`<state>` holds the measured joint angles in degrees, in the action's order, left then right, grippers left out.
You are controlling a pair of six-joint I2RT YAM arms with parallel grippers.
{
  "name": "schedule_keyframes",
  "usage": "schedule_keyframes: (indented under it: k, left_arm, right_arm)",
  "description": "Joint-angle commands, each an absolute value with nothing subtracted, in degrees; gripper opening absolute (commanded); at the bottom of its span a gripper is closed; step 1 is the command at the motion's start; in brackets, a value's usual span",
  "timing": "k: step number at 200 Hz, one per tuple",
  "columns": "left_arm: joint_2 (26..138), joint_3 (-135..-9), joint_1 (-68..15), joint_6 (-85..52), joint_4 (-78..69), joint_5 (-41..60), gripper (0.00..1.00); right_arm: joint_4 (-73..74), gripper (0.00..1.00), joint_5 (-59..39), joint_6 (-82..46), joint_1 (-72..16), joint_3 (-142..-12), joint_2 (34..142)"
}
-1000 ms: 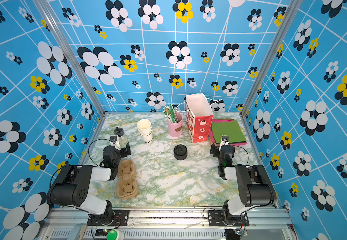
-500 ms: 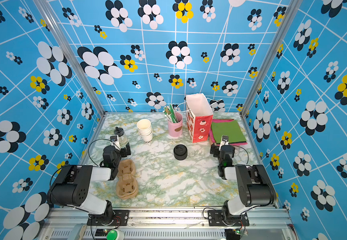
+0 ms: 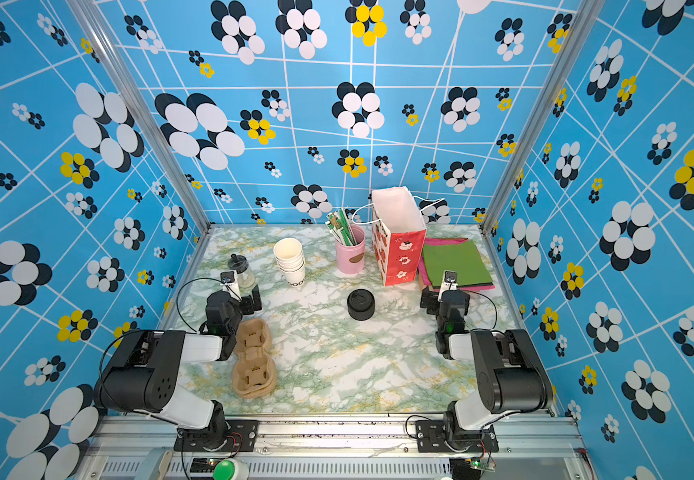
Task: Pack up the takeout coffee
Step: 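Raise both arms from rest toward the cups and lid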
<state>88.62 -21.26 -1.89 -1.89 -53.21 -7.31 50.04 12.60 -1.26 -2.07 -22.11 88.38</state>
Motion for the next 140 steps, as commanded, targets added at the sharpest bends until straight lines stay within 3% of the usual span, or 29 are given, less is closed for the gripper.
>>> schedule_keyframes:
  k: [1,18,66,97,140]
  left_arm:
    - [88.6,-20.8,-1.6,-1.8,-54.8,-6.3,0.99]
    - [85.7,-20.9,-1.6,-2.0,-52.6,-7.3,0.99]
    - [64.5,-28.8,-1.6,-3.1,-24.5,-8.5,0.99]
    - [56.3,-39.5,-1.5,-5.3,-5.5,1.1,0.99]
    - [55.8,-51.1,-1.7,-9.3,10.9,15.4,0.99]
  right_arm:
    - [49.3,0.99,11.2,-1.2,-2.0,-23.0,86.7]
    - [42.5,0.99,12.2,-1.8,-2.0,-24.4,82.0]
    - [23.6,0.99,13.4,-4.7,-2.0,-28.3,64.8]
    - [6.9,0.99,7.4,-6.8,-2.2,-36.1,55.2]
    - [-8.9,0.96,2.0,-6.7,-6.0,-47.6,49.0]
